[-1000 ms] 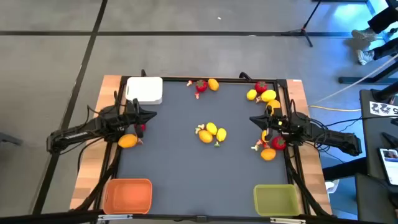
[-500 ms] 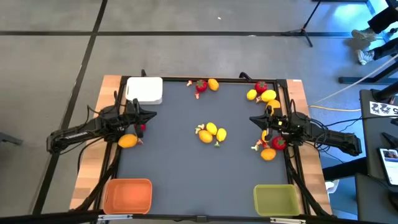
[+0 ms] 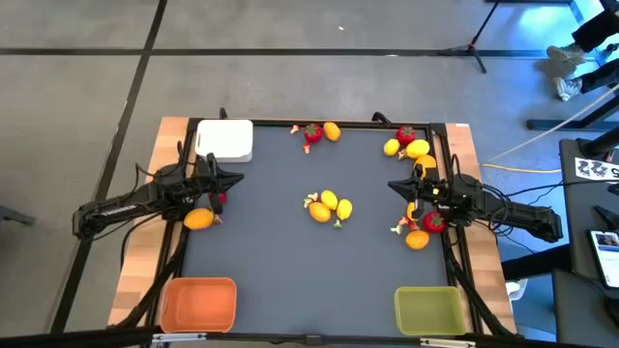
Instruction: Sort produce into baskets
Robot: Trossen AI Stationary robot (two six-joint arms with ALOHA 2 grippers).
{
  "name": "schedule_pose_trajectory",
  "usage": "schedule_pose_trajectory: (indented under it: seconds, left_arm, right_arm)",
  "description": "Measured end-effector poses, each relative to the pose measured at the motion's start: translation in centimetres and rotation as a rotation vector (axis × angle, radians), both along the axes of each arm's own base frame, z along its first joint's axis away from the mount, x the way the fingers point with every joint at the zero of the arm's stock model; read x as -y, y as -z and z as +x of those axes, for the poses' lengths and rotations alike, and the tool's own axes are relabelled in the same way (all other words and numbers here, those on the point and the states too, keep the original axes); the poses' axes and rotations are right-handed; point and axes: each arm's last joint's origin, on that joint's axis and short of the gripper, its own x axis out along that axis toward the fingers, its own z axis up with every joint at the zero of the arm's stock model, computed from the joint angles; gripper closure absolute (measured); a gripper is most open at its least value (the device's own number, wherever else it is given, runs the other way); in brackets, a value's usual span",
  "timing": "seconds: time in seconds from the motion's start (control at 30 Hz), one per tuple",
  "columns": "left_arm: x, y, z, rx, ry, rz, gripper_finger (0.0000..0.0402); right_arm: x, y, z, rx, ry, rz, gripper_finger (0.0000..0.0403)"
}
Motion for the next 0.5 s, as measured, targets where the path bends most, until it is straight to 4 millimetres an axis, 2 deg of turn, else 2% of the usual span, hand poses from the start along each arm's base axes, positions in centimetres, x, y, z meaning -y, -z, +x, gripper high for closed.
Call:
schedule_pose_trajectory:
  seconds: [0.17, 0.5]
  left_arm:
    - [-0.23, 0.02, -0.08, -0.003, -0.063, 0.003, 0.0386]
    - [-0.37, 0.0, -0.12, -0.002, -0.081, 0.008, 0.0386]
  right_arm:
    - [0.0, -0.02, 0.0, 0.001, 0.0, 0.0, 0.0397]
    - [0.08, -0.05, -0.02, 0.006, 0.027, -0.001, 0.0397]
